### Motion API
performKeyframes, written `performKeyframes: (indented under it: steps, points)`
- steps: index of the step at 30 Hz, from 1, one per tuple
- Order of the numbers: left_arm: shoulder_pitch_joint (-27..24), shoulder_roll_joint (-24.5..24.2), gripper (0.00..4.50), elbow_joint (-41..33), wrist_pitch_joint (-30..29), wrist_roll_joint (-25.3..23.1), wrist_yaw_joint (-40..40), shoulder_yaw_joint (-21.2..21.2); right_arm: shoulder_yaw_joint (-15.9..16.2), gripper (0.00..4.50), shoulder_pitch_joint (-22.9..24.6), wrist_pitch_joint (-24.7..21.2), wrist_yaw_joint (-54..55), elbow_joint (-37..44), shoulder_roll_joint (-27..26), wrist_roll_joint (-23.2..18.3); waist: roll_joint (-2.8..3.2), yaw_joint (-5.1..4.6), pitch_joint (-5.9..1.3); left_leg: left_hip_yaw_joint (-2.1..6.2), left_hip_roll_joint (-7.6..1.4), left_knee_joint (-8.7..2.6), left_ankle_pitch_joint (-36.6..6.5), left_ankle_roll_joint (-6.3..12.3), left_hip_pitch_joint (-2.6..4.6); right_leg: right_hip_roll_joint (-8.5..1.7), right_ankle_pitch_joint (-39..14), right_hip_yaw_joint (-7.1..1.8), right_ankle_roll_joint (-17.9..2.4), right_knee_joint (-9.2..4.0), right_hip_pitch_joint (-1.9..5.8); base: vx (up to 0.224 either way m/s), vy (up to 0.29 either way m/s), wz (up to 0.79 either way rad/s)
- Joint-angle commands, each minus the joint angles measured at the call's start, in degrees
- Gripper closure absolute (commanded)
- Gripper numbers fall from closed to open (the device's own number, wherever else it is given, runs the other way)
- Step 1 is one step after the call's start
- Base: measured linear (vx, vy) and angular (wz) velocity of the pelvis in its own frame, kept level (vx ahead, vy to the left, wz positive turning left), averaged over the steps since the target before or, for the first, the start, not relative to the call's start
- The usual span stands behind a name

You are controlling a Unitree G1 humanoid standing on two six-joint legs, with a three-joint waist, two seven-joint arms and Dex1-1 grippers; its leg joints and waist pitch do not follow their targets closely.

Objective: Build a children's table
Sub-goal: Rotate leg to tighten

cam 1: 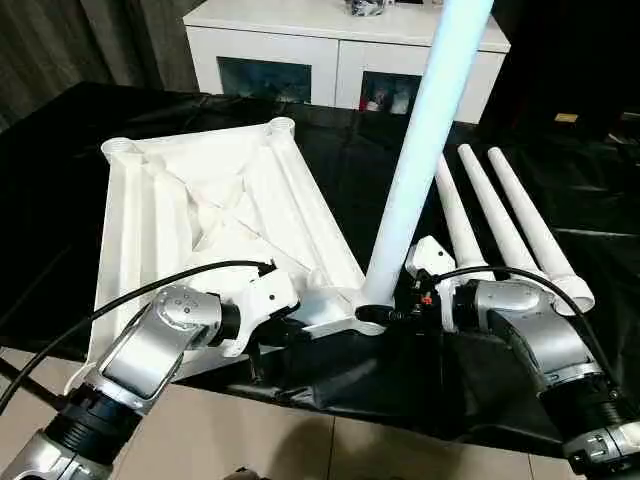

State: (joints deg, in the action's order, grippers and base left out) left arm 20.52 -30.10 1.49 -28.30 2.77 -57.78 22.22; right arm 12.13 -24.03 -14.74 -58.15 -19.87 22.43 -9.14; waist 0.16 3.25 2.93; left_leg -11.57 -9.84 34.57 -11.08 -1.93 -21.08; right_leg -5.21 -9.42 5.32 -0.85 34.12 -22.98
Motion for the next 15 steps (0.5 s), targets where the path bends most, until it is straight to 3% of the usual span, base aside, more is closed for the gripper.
performKeyframes:
  steps: [1,4,5,6,8,9,12,15]
  points:
    - [0.5,1.1,4.5,0.4,0.2,0.0,1.2,-0.2,-1.4,1.88,-0.4,-1.2,6.1,-3.1,-2.2,1.1,-0.13,-0.19,-3.44,1.93,-3.62,-4.47,-13.0,1.13,0.73,-3.89,-17.0,-3.48,-11.8,-3.96,2.5,0.0,0.0,0.0]
    - [2.7,5.5,4.5,4.2,-1.0,-1.8,8.1,-1.4,-4.2,1.89,-1.6,-2.8,16.6,-6.3,-7.8,1.3,-0.19,-0.87,-3.25,2.22,-3.53,-4.73,-16.1,-0.64,0.87,-3.87,-21.7,-3.29,-10.5,-4.5,2.36,0.0,0.0,0.0]
    - [3.7,7.5,4.5,5.8,-1.8,-2.6,11.4,-1.9,-4.7,1.89,-1.9,-3.2,19.8,-7.2,-9.5,1.6,-0.21,-1.14,-3.15,2.11,-3.44,-4.69,-17.6,-1.21,1.26,-3.81,-24.0,-3.31,-9.7,-4.9,1.82,0.0,0.0,0.0]
    - [5.2,10.7,4.5,8.1,-3.6,-3.4,16.1,-3.0,-5.9,1.89,-2.6,-3.9,25.8,-8.8,-12.3,2.4,-0.27,-1.21,-3.14,2.25,-3.45,-4.63,-18.5,-1.58,1.48,-3.9,-25.2,-3.22,-9.4,-5.07,1.81,0.0,0.0,0.0]
    - [6.7,14.0,4.5,10.5,-5.2,-3.9,20.4,-3.8,-7.1,1.89,-3.8,-4.5,32.3,-10.9,-15.2,3.1,0.0,-1.63,-3.11,2.49,-3.3,-4.66,-19.5,-2.45,1.27,-3.97,-27.7,-3.02,-8.3,-5.43,1.77,0.0,0.0,0.0]
    - [6.7,14.0,4.5,10.5,-5.2,-3.9,20.4,-3.8,-7.1,1.89,-3.8,-4.5,32.3,-10.9,-15.2,3.1,-0.19,-1.67,-3.19,2.6,-3.24,-4.64,-20.1,-2.35,1.28,-4.04,-28.5,-2.93,-7.5,-5.63,1.82,0.0,0.0,0.0]
    - [11.3,21.5,4.5,19.3,-5.7,-6.0,31.3,-5.0,-10.0,1.89,-8.5,-3.8,50.4,-19.1,-22.4,5.0,0.07,-2.08,-3.15,2.54,-2.98,-4.54,-20.6,-2.66,1.46,-3.85,-29.4,-2.82,-6.9,-5.98,1.29,0.0,0.0,0.0]
    - [14.0,24.9,4.5,25.0,-3.0,-7.1,37.2,-6.4,-9.8,1.89,-11.3,-1.4,54.6,-23.2,-26.0,6.0,-0.13,-1.78,-3.26,2.49,-2.82,-4.32,-22.2,-1.98,1.97,-3.94,-30.6,-2.55,-5.3,-6.55,1.1,0.0,0.0,0.0]
